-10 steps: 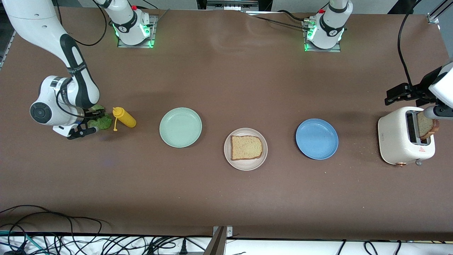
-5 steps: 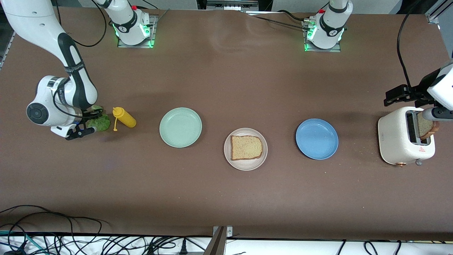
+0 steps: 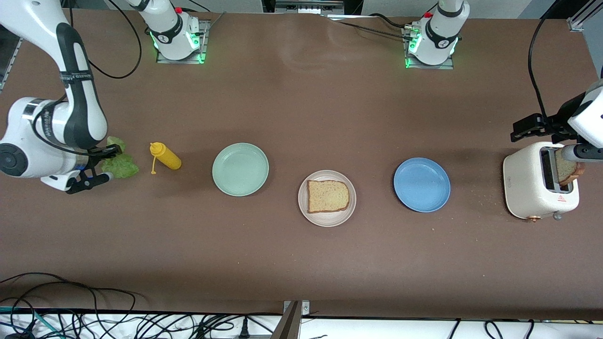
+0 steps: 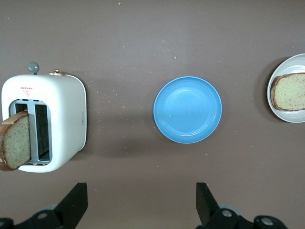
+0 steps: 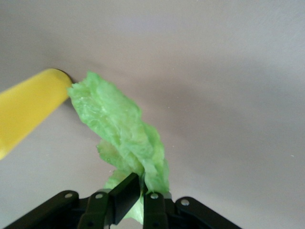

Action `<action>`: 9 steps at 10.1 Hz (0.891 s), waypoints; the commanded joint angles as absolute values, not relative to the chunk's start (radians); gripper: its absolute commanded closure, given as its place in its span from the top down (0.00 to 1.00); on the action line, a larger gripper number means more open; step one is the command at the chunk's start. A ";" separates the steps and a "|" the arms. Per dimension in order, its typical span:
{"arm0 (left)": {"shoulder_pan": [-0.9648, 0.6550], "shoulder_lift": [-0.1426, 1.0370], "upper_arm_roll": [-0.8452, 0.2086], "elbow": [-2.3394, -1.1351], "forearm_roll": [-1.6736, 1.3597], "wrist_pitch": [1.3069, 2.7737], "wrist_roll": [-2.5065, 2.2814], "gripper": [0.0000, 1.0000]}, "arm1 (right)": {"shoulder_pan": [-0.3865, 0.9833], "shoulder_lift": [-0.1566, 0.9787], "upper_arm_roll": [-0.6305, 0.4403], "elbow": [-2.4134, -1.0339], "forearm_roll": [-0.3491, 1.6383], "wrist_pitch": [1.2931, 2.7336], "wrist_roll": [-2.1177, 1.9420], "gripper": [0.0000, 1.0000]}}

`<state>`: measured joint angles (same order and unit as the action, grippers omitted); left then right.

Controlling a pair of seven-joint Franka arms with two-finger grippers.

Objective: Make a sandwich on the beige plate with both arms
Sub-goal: 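Lift the lettuce leaf and carry it toward the beige plate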

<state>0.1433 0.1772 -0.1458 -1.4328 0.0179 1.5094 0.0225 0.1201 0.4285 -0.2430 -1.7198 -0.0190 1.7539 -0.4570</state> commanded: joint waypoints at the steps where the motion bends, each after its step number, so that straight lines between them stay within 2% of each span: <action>1: 0.149 0.178 -0.150 -1.424 0.032 1.508 0.021 1.00 | 0.170 0.440 -0.242 -1.494 -0.012 1.547 -0.376 0.02; 3: 0.149 0.178 -0.150 -1.425 0.032 1.508 0.021 1.00 | 0.237 0.440 -0.242 -1.387 0.012 1.468 -0.213 0.02; 5: 0.149 0.178 -0.150 -1.427 0.032 1.506 0.021 1.00 | 0.279 0.440 -0.242 -1.345 0.154 1.453 -0.026 0.02; 7: 0.150 0.178 -0.150 -1.427 0.032 1.506 0.021 1.00 | 0.333 0.466 -0.242 -1.313 0.282 1.488 0.203 0.02; 9: 0.150 0.178 -0.150 -1.428 0.032 1.508 0.023 1.00 | 0.397 0.483 -0.242 -1.310 0.409 1.607 0.441 0.02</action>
